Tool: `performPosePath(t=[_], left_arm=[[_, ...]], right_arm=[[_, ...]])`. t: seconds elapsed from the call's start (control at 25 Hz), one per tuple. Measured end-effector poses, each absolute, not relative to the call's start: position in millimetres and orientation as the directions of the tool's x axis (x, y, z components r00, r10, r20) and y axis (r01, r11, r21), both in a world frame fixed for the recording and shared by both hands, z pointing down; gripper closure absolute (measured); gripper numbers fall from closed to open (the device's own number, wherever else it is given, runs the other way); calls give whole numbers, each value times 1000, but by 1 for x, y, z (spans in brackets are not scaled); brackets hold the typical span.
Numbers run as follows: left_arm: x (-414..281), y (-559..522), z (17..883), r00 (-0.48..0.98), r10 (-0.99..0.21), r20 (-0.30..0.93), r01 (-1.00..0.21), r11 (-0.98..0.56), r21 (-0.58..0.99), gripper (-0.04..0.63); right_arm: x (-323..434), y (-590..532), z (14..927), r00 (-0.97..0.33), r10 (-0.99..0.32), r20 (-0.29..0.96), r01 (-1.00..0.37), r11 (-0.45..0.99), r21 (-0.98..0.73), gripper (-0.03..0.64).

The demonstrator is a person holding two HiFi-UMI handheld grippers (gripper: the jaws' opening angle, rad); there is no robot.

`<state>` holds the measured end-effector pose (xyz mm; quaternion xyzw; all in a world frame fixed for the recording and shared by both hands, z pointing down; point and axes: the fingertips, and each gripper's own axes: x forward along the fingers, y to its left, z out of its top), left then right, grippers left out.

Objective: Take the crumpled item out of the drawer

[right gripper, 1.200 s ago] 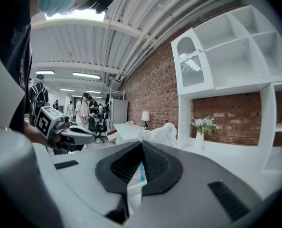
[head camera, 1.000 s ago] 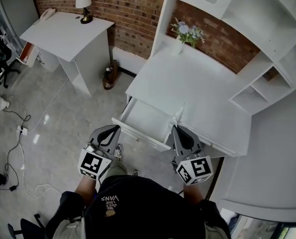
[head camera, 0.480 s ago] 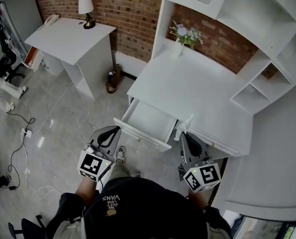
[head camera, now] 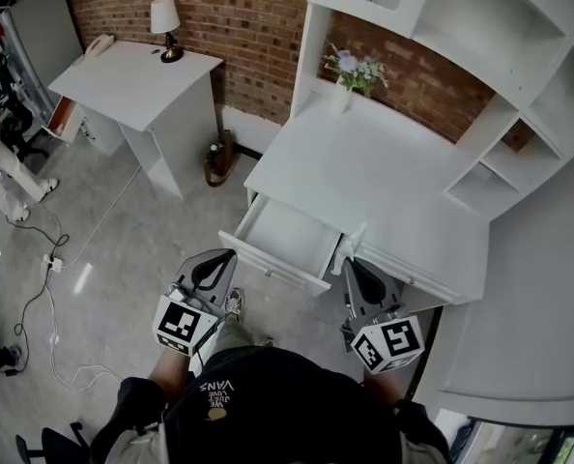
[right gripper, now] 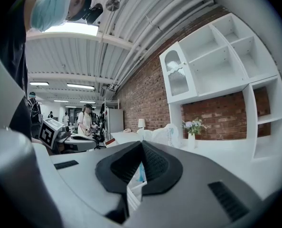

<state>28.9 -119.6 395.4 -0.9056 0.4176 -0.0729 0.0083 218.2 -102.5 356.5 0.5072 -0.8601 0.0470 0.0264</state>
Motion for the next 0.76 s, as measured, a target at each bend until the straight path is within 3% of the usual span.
performPosePath(t=[0.76], left_arm=[[47,-116,397,641,-757,126,-754,-652,-80,589]], right_arm=[[222,-107,358,-517,-852,83,-856,512,-68,615]])
